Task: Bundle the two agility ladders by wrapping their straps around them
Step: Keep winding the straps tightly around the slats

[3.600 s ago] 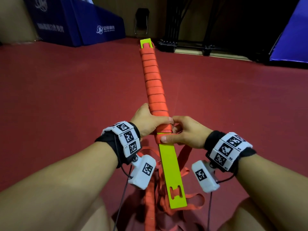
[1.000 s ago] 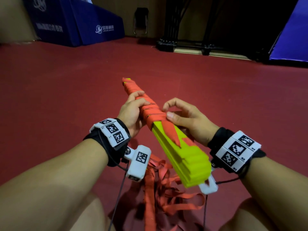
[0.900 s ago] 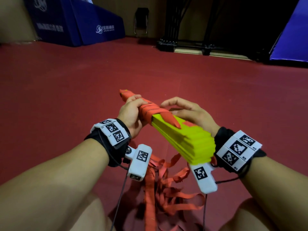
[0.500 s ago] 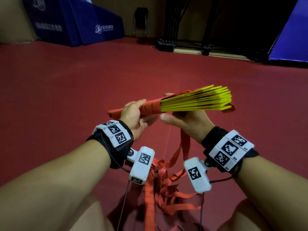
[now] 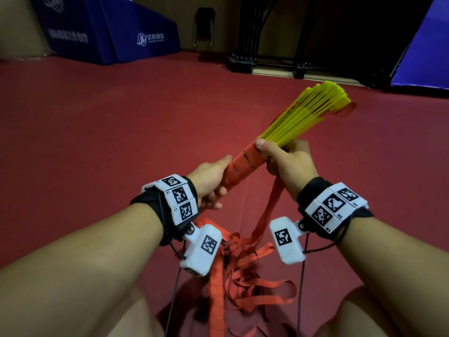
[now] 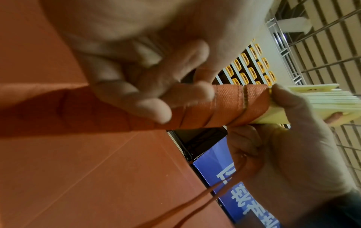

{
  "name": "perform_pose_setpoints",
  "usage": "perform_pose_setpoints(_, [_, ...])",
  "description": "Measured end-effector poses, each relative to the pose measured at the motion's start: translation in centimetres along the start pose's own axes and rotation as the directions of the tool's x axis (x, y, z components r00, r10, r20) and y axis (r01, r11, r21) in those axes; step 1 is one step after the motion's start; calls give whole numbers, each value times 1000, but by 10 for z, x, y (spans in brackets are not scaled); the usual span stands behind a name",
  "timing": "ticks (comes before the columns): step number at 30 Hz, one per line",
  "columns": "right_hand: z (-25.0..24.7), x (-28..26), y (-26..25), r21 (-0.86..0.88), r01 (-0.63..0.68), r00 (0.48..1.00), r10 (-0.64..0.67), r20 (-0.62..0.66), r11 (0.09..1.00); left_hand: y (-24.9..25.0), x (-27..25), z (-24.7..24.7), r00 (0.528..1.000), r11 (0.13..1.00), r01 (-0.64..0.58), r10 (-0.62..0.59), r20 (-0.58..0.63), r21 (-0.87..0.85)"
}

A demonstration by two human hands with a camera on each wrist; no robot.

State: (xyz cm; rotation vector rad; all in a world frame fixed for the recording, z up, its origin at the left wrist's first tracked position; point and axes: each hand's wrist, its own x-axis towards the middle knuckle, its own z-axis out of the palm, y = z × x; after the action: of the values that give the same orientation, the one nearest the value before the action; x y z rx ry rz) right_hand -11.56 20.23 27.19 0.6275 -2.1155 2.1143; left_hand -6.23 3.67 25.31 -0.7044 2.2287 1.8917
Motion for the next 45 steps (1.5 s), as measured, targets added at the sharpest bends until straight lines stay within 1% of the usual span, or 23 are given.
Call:
perform_pose_setpoints(2, [-3,2,3,22,-43,999,43,21,999,-1,5,-2,998,992,-33,39,-49,122])
perform_pose_setpoints(5, [-6,5,8,46,-103,993,99,70,994,-2,6,-2,991,963,-96,117,-69,250])
perform_pose_setpoints(7, [-8,5,9,56,-119,986,111,128,991,-1,6,-1,970,931,-190,227,-86,311])
perform_pose_setpoints(8, [-8,4,9,54,-123,980,112,163,991,0,6,0,951,921,-257,295,-95,293])
perform_pose_setpoints(9, [-9,2,8,50,-125,973,113,201,991,1,5,1,931,916,-331,356,-78,225])
perform_pose_setpoints(11, [-8,-2,4,29,-119,958,107,267,993,3,2,7,890,889,-457,456,25,30])
perform_pose_setpoints(12, [-7,-3,2,20,-118,951,107,291,993,3,0,9,872,876,-480,482,87,-42])
perform_pose_setpoints(14, [-5,-5,-1,20,-133,940,120,319,991,0,-1,10,856,874,-469,485,178,-129])
perform_pose_setpoints(16, [-6,-5,-3,13,-141,934,129,333,990,-2,0,9,849,883,-435,467,248,-174])
perform_pose_setpoints(18, [-8,-6,-4,-22,-127,929,127,347,992,-3,1,6,824,878,-430,477,307,-209])
perform_pose_setpoints(20, [-9,-6,-4,-66,-97,927,114,357,993,-4,2,3,804,874,-426,484,347,-233])
perform_pose_setpoints(22, [-8,-6,-5,-147,-25,930,77,360,989,-6,4,1,775,864,-461,503,383,-202])
perform_pose_setpoints(23, [-7,-7,-6,-190,7,931,63,360,982,-6,2,1,771,858,-485,510,381,-169])
perform_pose_setpoints(25, [-7,-6,-8,-259,42,937,52,346,965,-6,-1,2,789,857,-504,508,346,-109])
perform_pose_setpoints(28, [-10,-4,-7,-373,87,949,38,314,924,-6,0,3,802,848,-525,521,292,-70])
perform_pose_setpoints(30, [-11,-3,-6,-440,91,960,39,278,893,-6,1,3,814,845,-531,528,241,-60])
perform_pose_setpoints(33, [-10,-1,-5,-513,46,964,96,247,857,-8,3,1,821,835,-549,547,165,-38])
perform_pose_setpoints(35, [-11,0,-5,-558,63,958,107,267,828,-8,5,0,818,824,-566,562,125,-4])
perform_pose_setpoints(38, [-11,-1,-6,-612,112,958,79,275,783,-8,7,-1,815,813,-579,576,62,61])
perform_pose_setpoints(43, [-3,-8,-12,-626,196,946,22,324,754,-9,9,-3,798,787,-602,599,66,132])
perform_pose_setpoints(45, [-1,-9,-12,-648,209,950,6,313,733,-10,8,-1,790,777,-613,608,82,145])
